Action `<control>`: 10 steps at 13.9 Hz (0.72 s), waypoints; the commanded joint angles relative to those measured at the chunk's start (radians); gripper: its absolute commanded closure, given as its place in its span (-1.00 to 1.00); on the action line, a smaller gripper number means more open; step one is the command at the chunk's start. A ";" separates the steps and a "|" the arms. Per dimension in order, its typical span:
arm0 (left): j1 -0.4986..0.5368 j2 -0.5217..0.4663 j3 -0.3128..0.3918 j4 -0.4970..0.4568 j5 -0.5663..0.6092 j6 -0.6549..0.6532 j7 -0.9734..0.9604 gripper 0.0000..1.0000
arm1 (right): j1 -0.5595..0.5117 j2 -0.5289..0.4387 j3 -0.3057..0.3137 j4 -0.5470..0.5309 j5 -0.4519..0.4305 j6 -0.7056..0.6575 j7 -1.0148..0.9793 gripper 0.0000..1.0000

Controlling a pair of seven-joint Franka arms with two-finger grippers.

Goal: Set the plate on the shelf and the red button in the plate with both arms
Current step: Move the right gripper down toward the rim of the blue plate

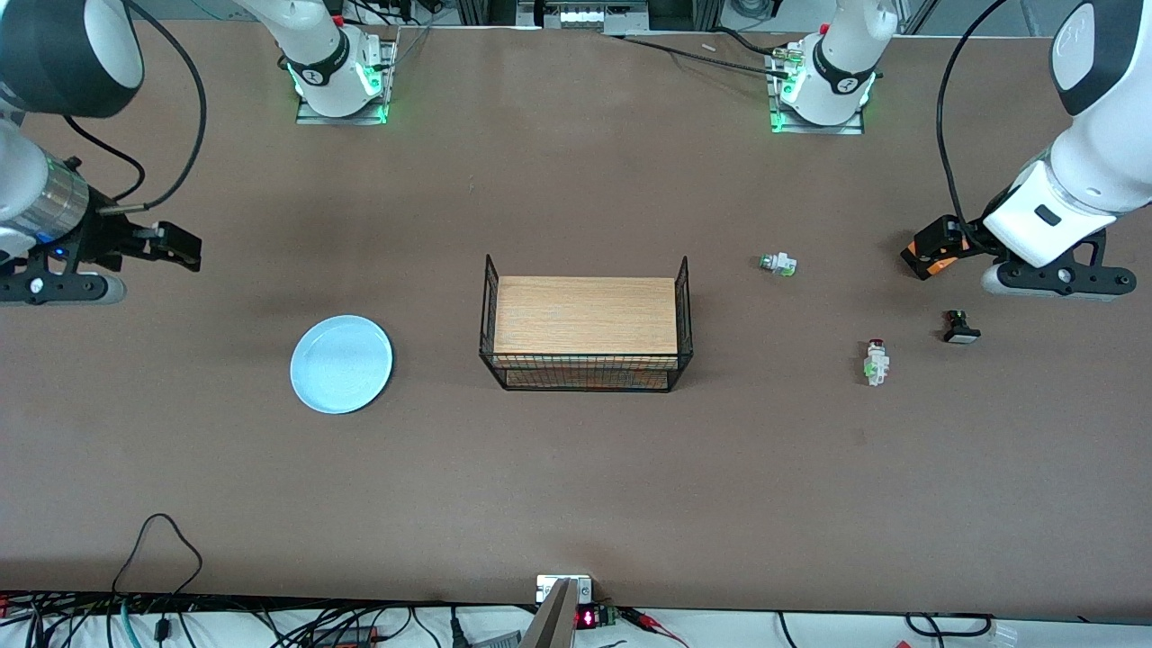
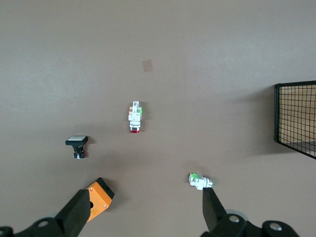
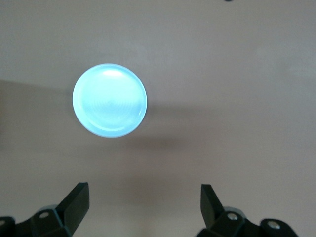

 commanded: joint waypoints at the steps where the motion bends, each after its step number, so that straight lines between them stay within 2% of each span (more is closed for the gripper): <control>1: 0.003 0.016 -0.002 0.032 0.017 -0.022 0.011 -1.00 | -0.003 -0.009 0.002 -0.103 0.004 0.134 0.042 -1.00; 3: 0.003 0.016 -0.002 0.032 0.017 -0.025 0.011 -1.00 | 0.002 -0.003 0.003 -0.152 0.004 0.239 0.131 -1.00; 7: 0.003 0.016 -0.002 0.032 0.017 -0.028 0.011 -1.00 | 0.002 0.038 0.052 -0.149 0.001 0.250 0.362 -1.00; 10: 0.004 0.017 -0.002 0.032 0.015 -0.028 0.011 -1.00 | 0.002 0.057 0.068 -0.142 0.000 0.254 0.375 -1.00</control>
